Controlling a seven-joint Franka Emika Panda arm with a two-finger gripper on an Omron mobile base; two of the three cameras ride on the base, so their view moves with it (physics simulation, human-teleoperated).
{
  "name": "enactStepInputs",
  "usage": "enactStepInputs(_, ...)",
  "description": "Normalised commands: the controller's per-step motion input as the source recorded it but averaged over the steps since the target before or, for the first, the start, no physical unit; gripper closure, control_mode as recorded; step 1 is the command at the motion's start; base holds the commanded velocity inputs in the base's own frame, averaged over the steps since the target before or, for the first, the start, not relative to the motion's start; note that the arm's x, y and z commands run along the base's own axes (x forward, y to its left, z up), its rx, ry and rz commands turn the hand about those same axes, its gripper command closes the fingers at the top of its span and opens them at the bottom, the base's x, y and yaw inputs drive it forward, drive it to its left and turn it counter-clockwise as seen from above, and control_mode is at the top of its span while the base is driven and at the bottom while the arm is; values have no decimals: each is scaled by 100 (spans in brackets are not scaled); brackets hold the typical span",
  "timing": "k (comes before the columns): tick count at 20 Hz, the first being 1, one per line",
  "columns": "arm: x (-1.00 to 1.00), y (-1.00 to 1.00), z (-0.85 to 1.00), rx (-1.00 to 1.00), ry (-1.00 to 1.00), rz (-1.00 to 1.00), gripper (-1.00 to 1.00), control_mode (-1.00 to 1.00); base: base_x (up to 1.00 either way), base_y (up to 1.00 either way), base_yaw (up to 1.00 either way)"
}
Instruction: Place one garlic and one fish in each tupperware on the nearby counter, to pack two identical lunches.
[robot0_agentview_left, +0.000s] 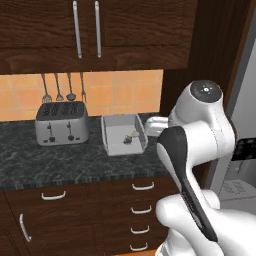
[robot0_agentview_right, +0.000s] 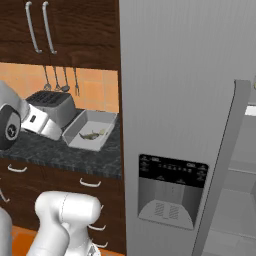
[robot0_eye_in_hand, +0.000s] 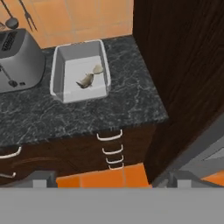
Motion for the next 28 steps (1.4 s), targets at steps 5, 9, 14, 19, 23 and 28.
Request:
enactStepInputs(5,-40,-15,0,0,-5,-2,-100,100,-60,-44,-3)
enactStepInputs(9,0,0,0,0,0,0,-100,100,-100,-93,-15)
enactStepInputs(14,0,0,0,0,0,0,-100,100,-67,-100,-23)
enactStepInputs(19,0,0,0,0,0,0,-100,100,55,-100,-9)
enactStepInputs(23,0,0,0,0,0,0,-100,100,72,-82,5)
enactStepInputs(28,0,0,0,0,0,0,-100,100,57,-41,10)
